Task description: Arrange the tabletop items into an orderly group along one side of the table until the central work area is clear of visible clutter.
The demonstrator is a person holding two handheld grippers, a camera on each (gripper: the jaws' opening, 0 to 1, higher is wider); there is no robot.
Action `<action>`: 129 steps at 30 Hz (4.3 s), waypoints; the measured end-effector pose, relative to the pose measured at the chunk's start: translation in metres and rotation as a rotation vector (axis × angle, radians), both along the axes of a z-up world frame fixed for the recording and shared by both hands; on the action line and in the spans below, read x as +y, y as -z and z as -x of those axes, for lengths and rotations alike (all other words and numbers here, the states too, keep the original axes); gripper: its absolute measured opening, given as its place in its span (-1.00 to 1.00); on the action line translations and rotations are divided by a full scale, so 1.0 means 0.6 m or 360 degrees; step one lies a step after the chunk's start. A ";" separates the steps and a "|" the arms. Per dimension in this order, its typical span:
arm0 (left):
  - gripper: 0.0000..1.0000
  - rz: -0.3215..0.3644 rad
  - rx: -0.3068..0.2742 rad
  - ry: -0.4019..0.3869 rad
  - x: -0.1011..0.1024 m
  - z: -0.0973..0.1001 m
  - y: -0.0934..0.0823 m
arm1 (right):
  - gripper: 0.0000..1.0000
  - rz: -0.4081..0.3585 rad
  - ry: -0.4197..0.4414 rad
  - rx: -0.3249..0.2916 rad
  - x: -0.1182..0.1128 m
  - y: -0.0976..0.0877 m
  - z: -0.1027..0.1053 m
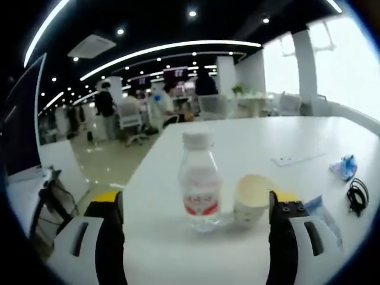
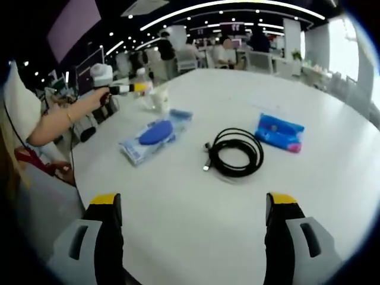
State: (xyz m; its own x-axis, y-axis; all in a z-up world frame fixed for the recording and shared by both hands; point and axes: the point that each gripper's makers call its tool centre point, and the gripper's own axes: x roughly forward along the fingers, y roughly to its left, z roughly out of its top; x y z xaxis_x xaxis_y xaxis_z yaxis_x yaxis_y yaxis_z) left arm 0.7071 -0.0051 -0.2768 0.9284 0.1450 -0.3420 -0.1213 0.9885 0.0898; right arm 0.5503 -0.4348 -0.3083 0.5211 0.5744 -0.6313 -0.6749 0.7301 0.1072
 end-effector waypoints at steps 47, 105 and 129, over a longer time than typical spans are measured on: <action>0.90 0.0341 0.0345 0.0258 -0.231 0.245 0.018 | 0.99 -0.0287 -0.0505 -0.0246 0.180 -0.069 -0.210; -0.72 0.0938 0.0711 -0.0292 -0.321 0.271 0.197 | -0.84 0.0225 -0.0915 -0.0477 0.356 0.134 -0.297; -1.00 0.0671 0.0555 -0.0085 -0.237 0.193 0.109 | -0.98 0.0146 -0.0638 -0.0277 0.223 0.035 -0.227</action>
